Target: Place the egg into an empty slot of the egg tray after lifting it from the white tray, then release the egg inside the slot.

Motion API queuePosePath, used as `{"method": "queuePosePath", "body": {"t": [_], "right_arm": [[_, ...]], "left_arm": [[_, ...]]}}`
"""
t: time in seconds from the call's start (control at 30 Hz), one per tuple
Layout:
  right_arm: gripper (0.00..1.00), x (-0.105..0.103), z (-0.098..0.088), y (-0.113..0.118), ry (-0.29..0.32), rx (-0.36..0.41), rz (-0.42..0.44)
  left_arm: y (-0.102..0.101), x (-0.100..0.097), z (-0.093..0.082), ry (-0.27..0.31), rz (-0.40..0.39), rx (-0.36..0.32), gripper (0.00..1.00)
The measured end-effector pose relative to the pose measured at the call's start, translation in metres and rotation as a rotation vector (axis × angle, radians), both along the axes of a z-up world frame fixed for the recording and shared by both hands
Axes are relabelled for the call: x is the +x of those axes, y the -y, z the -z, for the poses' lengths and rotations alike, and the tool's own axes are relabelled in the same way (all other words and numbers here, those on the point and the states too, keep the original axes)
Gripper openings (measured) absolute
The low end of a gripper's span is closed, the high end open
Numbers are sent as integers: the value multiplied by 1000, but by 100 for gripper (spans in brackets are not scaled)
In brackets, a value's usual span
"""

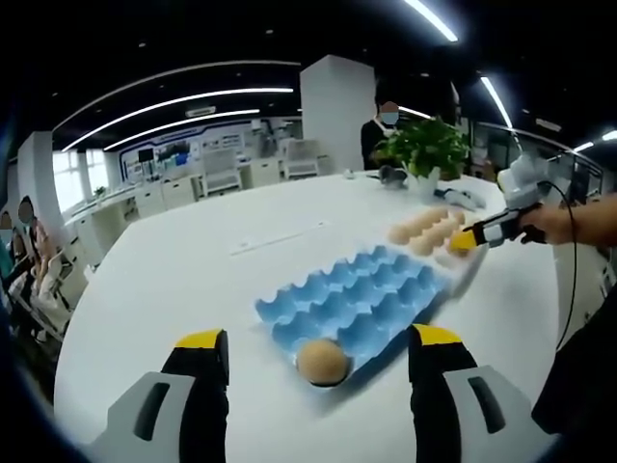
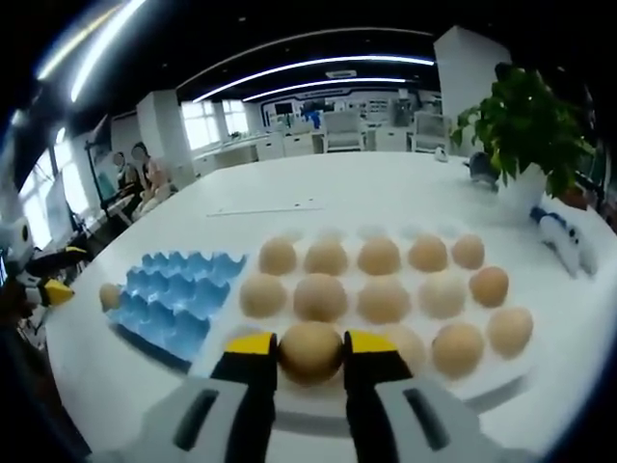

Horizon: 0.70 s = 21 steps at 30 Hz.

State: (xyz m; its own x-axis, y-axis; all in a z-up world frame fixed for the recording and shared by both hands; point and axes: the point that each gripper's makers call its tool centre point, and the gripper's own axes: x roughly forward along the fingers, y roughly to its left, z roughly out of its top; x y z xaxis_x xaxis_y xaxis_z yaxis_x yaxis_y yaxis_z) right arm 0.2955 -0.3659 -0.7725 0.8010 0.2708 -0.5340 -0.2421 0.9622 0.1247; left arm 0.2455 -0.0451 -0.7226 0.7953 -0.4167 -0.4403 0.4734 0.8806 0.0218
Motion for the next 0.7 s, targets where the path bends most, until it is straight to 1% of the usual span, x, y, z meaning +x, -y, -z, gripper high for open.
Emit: {"method": "queuePosePath", "body": {"t": [0.13,0.23,0.7], "right_arm": [[26,0,0,0,1,2,1],[26,0,-2,0,8,7,0],[26,-1,-4,1,16,21,6]], "left_arm": [[-2,0,3,-29,-17,-19,76],[-3,0,2,-22,-18,-13,77],[-2,-3,4,-29,-16,-12,76]]}}
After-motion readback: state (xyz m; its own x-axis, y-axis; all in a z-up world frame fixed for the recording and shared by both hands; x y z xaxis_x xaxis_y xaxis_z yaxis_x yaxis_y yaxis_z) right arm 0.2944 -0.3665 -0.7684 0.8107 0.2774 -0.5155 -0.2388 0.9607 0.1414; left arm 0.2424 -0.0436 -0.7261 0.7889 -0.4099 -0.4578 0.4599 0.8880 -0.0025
